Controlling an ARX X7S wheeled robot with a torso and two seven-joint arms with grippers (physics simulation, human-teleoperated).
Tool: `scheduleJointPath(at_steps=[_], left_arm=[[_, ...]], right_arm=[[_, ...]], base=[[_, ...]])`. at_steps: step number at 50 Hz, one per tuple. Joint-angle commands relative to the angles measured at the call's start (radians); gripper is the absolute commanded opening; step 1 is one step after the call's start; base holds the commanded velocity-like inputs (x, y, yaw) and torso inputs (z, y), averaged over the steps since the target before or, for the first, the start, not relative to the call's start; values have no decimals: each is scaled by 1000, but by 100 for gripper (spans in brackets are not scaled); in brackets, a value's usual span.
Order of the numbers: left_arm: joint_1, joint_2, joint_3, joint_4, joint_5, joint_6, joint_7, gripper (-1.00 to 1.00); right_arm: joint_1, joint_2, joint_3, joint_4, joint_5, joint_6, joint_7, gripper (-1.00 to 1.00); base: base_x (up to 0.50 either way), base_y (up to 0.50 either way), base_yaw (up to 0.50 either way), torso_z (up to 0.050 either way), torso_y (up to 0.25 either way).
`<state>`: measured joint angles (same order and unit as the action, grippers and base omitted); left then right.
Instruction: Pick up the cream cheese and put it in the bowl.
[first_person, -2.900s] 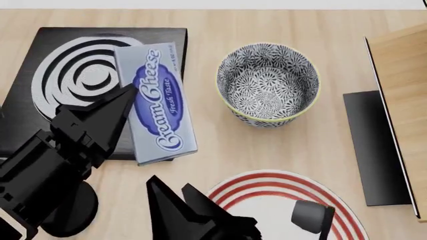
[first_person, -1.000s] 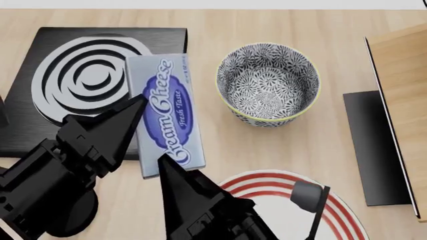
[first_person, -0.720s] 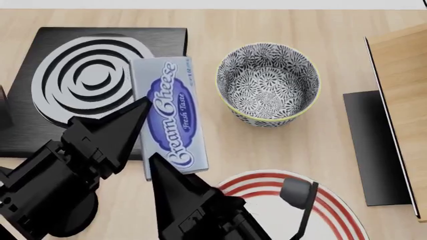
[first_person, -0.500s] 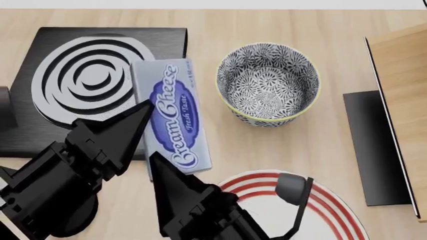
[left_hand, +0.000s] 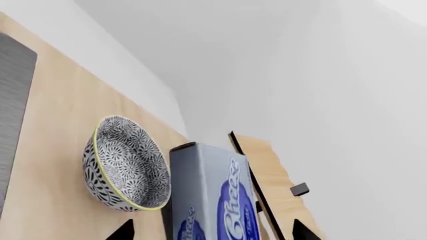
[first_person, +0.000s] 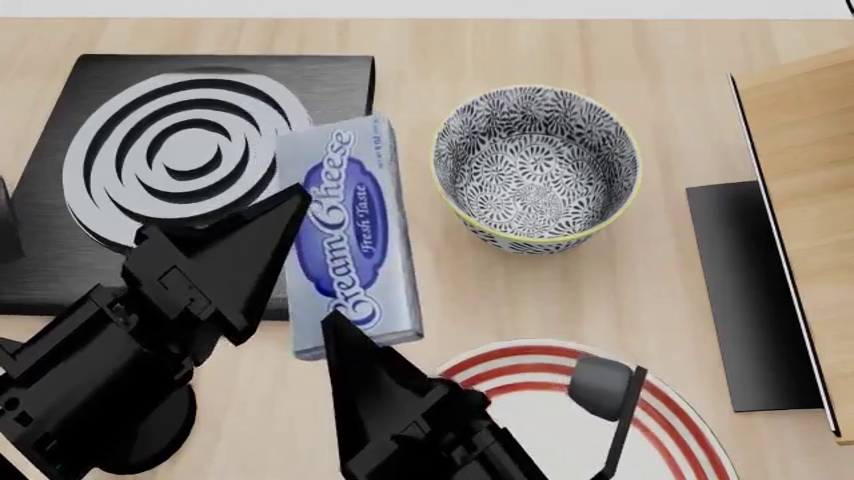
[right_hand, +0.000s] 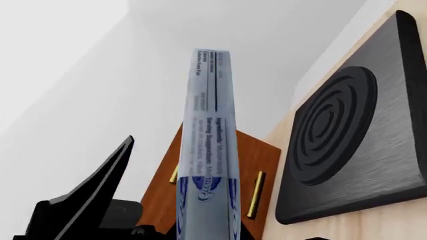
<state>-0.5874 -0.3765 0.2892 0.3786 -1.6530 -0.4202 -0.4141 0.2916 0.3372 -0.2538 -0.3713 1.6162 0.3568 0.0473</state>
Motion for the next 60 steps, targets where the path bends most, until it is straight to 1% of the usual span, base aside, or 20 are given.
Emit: scheduleJointPath(at_steps=[1,12,17,22,26,28,29,33,37,38,40,42,43,51,52,55,57,58,59,60], left_arm=[[0,-15,13,6,30,-3,-11,100],[-8,-29,15,19,125,15,-32,100],[-9,-37,28,22,245,32,-57,100],[-27,-55,92,34,495,38,-98,100],[-14,-52,125,29,635,96,-48,100],[-24,-65,176,40,789,103,-71,100],[-21,-62,174,40,807,116,-77,100],[-31,-79,287,22,1172,174,-157,100],[-42,-78,311,46,1282,185,-209,100],[-31,-80,323,33,1318,238,-199,100],[-32,-76,335,12,1405,243,-246,100],[-12,-68,363,-97,1512,364,-272,100],[-30,-66,359,-65,1499,312,-273,100],[-52,-17,392,-367,1627,616,-297,100],[-60,0,393,-487,1635,742,-301,100],[-88,20,393,-581,1654,843,-309,100],[-115,51,411,-768,1696,1034,-323,100],[-128,57,414,-784,1689,1052,-313,100],[-147,70,428,-874,1681,1188,-295,100],[-159,85,422,-936,1698,1221,-318,100]], right_arm=[[-22,16,28,-37,-19,-25,-3,-100],[-39,19,47,-58,-41,-52,3,-100],[-52,24,68,-70,-57,-75,14,-100],[-69,30,89,-107,-106,-103,36,-100],[-79,34,87,-131,-178,-116,42,-100],[-90,33,88,-147,-223,-129,44,-100],[-91,32,89,-148,-230,-132,47,-100],[-124,16,90,-194,-433,-189,65,-100],[-140,-1,72,-210,-625,-229,79,-100],[-150,-9,54,-216,-769,-262,84,-100],[-156,-14,41,-215,-844,-277,90,-100],[-169,-29,39,-207,-958,-324,100,-100],[-169,-29,39,-205,-957,-324,101,-100],[-169,-48,21,-172,-1227,-411,142,-100],[-166,-45,18,-176,-1263,-410,152,-100],[-158,-47,21,-171,-1310,-430,164,-100],[-151,-46,18,-166,-1352,-423,180,-100],[-149,-45,17,-165,-1352,-424,178,-100],[-147,-44,16,-165,-1368,-423,183,-100],[-144,-45,17,-164,-1373,-417,189,-100]], base=[[0,0,0,0,0],[0,0,0,0,0],[0,0,0,0,2],[0,0,0,0,0],[0,0,0,0,0],[0,0,0,0,0],[0,0,0,0,0],[0,0,0,0,0],[0,0,0,3,3],[0,0,0,0,0],[0,0,0,0,0],[0,0,0,0,0],[0,0,0,0,0],[0,0,0,0,0],[0,0,0,0,0],[0,0,0,0,3],[0,0,0,0,0],[0,0,0,0,0],[0,0,0,0,0],[0,0,0,0,0]])
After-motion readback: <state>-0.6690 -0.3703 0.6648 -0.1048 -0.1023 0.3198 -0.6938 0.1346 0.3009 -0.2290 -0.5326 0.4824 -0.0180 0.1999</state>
